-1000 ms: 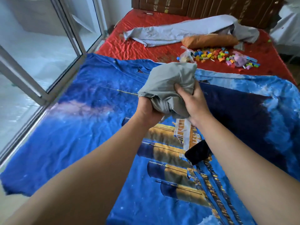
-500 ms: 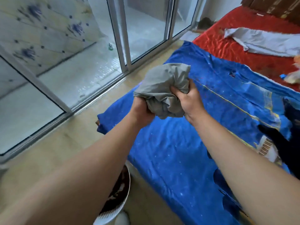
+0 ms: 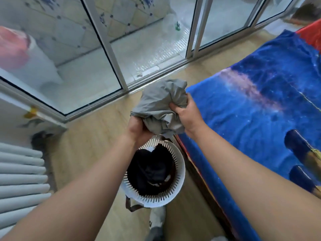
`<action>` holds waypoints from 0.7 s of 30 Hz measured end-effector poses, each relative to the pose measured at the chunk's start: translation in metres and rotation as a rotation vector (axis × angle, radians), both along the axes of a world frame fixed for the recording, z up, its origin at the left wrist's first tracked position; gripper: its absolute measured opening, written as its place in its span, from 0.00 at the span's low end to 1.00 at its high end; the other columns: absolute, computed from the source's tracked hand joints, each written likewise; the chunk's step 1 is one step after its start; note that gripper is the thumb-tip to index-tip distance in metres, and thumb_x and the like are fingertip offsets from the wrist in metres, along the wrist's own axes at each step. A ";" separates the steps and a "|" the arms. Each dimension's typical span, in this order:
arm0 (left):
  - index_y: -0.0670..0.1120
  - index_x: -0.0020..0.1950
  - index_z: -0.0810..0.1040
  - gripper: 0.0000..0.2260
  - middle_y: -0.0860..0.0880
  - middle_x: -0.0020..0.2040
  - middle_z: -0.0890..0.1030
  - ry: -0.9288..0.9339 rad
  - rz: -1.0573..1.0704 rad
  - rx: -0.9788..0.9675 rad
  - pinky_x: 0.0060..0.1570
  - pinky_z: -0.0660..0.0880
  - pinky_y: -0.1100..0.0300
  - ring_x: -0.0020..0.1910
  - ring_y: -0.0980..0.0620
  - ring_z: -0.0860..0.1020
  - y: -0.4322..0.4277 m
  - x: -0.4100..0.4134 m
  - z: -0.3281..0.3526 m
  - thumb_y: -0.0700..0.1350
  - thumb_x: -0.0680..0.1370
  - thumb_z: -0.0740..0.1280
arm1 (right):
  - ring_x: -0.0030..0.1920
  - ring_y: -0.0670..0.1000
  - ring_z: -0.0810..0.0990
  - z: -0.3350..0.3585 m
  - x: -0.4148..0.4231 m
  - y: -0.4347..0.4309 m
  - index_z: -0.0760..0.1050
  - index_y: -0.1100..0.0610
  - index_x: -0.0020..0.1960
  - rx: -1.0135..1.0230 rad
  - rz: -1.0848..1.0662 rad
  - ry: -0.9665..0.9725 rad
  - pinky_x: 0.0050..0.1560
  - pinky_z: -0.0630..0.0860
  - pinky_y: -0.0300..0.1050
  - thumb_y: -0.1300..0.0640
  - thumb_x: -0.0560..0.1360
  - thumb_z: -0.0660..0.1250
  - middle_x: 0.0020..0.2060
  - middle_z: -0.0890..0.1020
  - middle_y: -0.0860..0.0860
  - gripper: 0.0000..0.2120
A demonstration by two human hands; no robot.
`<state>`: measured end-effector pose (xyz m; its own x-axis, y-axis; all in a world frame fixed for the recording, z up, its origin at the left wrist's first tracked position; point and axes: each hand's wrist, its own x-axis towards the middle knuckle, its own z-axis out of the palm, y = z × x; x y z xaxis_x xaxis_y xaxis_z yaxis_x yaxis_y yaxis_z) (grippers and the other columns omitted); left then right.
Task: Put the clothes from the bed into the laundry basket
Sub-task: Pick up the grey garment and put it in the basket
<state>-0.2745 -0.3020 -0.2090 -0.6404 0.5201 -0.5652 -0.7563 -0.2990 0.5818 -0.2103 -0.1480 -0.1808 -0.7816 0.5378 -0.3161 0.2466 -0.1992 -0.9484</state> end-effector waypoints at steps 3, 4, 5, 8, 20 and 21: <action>0.40 0.69 0.79 0.22 0.38 0.70 0.78 0.021 -0.031 -0.005 0.66 0.76 0.48 0.69 0.40 0.77 -0.042 0.006 -0.021 0.51 0.85 0.56 | 0.57 0.53 0.83 -0.030 0.000 -0.041 0.70 0.59 0.68 0.001 0.045 -0.060 0.62 0.79 0.52 0.67 0.76 0.71 0.57 0.83 0.55 0.22; 0.38 0.74 0.74 0.23 0.36 0.73 0.74 -0.003 -0.032 -0.022 0.73 0.70 0.44 0.73 0.37 0.72 -0.053 0.010 -0.032 0.50 0.85 0.56 | 0.58 0.53 0.82 -0.041 0.003 -0.050 0.70 0.58 0.68 0.000 0.068 -0.079 0.62 0.78 0.52 0.66 0.76 0.71 0.58 0.83 0.54 0.22; 0.37 0.76 0.69 0.24 0.35 0.75 0.72 -0.030 -0.031 -0.026 0.77 0.64 0.42 0.76 0.36 0.68 -0.063 0.015 -0.042 0.50 0.85 0.55 | 0.59 0.53 0.82 -0.053 0.006 -0.059 0.71 0.56 0.67 -0.003 0.091 -0.102 0.63 0.78 0.53 0.65 0.76 0.70 0.58 0.83 0.53 0.21; 0.37 0.77 0.68 0.24 0.36 0.75 0.72 -0.055 -0.018 -0.050 0.75 0.67 0.45 0.74 0.37 0.70 -0.091 0.031 -0.081 0.49 0.86 0.53 | 0.56 0.47 0.83 -0.095 0.016 -0.082 0.72 0.52 0.64 -0.020 0.126 -0.158 0.59 0.79 0.46 0.63 0.76 0.71 0.55 0.84 0.48 0.19; 0.50 0.82 0.56 0.39 0.44 0.76 0.70 0.062 -0.393 -1.021 0.67 0.73 0.50 0.73 0.43 0.72 -0.153 0.079 -0.194 0.43 0.76 0.74 | 0.67 0.54 0.75 -0.213 0.092 -0.101 0.61 0.48 0.77 0.120 0.313 -0.633 0.58 0.73 0.45 0.57 0.79 0.68 0.72 0.72 0.51 0.30; 0.52 0.82 0.55 0.39 0.46 0.77 0.68 0.088 -0.418 -1.044 0.64 0.71 0.53 0.74 0.44 0.71 -0.154 0.079 -0.194 0.44 0.77 0.74 | 0.70 0.54 0.73 -0.216 0.094 -0.100 0.62 0.48 0.78 0.141 0.320 -0.650 0.60 0.73 0.47 0.56 0.80 0.67 0.74 0.70 0.52 0.29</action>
